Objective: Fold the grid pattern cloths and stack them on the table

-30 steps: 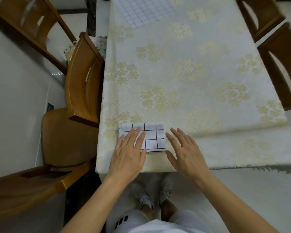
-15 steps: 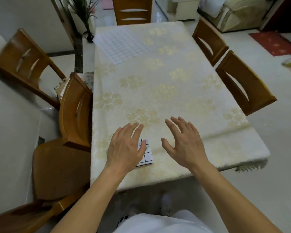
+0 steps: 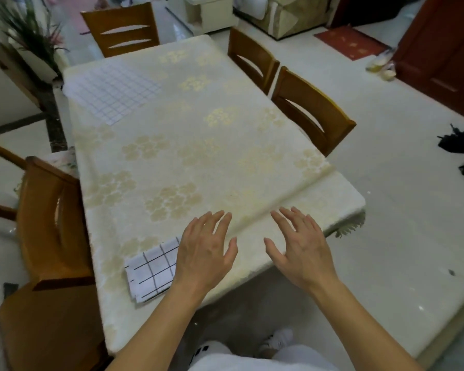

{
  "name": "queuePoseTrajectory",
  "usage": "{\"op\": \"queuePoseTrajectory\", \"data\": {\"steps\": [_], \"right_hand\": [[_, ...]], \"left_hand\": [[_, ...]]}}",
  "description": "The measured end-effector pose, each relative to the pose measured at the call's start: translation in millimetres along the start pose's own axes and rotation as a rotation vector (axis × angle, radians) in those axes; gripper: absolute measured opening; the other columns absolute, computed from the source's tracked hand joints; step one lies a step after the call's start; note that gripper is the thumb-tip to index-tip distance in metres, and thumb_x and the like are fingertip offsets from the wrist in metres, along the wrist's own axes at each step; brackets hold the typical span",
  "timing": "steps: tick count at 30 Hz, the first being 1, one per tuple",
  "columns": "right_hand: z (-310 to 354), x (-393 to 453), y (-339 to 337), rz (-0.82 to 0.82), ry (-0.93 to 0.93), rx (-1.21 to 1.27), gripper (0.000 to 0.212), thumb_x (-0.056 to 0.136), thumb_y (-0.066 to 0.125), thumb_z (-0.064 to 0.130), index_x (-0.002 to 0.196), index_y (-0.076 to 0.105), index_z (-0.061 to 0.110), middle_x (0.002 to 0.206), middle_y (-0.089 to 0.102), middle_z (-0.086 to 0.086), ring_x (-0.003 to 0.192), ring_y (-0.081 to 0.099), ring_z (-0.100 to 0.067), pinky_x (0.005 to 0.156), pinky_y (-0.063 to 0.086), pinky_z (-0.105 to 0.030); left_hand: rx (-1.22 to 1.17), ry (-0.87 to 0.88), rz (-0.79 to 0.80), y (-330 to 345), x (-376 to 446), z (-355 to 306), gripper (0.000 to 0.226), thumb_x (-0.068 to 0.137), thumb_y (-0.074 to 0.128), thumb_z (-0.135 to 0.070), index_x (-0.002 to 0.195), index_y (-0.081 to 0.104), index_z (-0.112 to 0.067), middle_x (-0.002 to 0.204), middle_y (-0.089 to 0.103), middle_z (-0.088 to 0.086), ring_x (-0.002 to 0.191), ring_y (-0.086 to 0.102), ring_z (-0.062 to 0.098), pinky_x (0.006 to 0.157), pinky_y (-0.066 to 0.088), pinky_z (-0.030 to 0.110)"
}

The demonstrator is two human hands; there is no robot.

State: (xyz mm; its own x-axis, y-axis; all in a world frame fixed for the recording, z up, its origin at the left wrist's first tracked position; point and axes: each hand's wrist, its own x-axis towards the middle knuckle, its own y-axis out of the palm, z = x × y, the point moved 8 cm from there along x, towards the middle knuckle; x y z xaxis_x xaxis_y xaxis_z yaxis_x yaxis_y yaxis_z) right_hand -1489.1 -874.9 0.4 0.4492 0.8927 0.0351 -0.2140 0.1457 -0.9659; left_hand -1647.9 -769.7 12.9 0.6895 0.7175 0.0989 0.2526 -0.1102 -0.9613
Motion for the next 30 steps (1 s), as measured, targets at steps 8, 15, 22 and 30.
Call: {"op": "queuePoseTrajectory", "data": {"steps": [8,15,22,30], "right_hand": [[-121.2,-34.5,-27.7,-0.082,0.241,0.108,0.064,0.091,0.041,0.057,0.143,0.05,0.022,0.149,0.049,-0.002,0.144,0.037,-0.023,0.12,0.028,-0.047],[-228.2,-63.7,-48.2,-0.109,0.38,0.114,0.066,0.09,0.038,0.059,0.145,0.048,0.024,0.148,0.049,-0.001,0.142,0.039,-0.022,0.117,0.033,-0.047],[-315.5,-99.6,-74.6,-0.158,0.538,0.104,0.067,0.09,0.035,0.058,0.144,0.05,0.021,0.148,0.05,-0.004,0.142,0.04,-0.025,0.118,0.031,-0.047],[-395.4,-119.7,-89.2,-0.203,0.697,0.129,0.069,0.09,0.033,0.059,0.145,0.049,0.022,0.149,0.049,-0.003,0.144,0.037,-0.024,0.12,0.026,-0.044]], "left_hand": [[-0.016,0.158,0.038,30.2,43.1,-111.1,0.054,0.093,0.036,-0.046,0.131,0.061,-0.016,0.13,0.065,0.005,0.118,0.061,0.027,0.1,0.05,0.049],[0.006,0.28,0.092,76.6,74.9,-224.6,0.051,0.094,0.045,-0.048,0.139,0.054,-0.023,0.139,0.058,0.0,0.126,0.055,0.022,0.107,0.045,0.042],[0.011,0.416,0.138,105.0,100.5,-330.1,0.056,0.095,0.034,-0.051,0.141,0.052,-0.023,0.14,0.057,0.001,0.129,0.052,0.023,0.11,0.041,0.042],[0.036,0.547,0.186,134.9,132.2,-413.0,0.054,0.094,0.043,-0.049,0.141,0.052,-0.024,0.141,0.057,0.0,0.129,0.054,0.023,0.11,0.04,0.042]]}}
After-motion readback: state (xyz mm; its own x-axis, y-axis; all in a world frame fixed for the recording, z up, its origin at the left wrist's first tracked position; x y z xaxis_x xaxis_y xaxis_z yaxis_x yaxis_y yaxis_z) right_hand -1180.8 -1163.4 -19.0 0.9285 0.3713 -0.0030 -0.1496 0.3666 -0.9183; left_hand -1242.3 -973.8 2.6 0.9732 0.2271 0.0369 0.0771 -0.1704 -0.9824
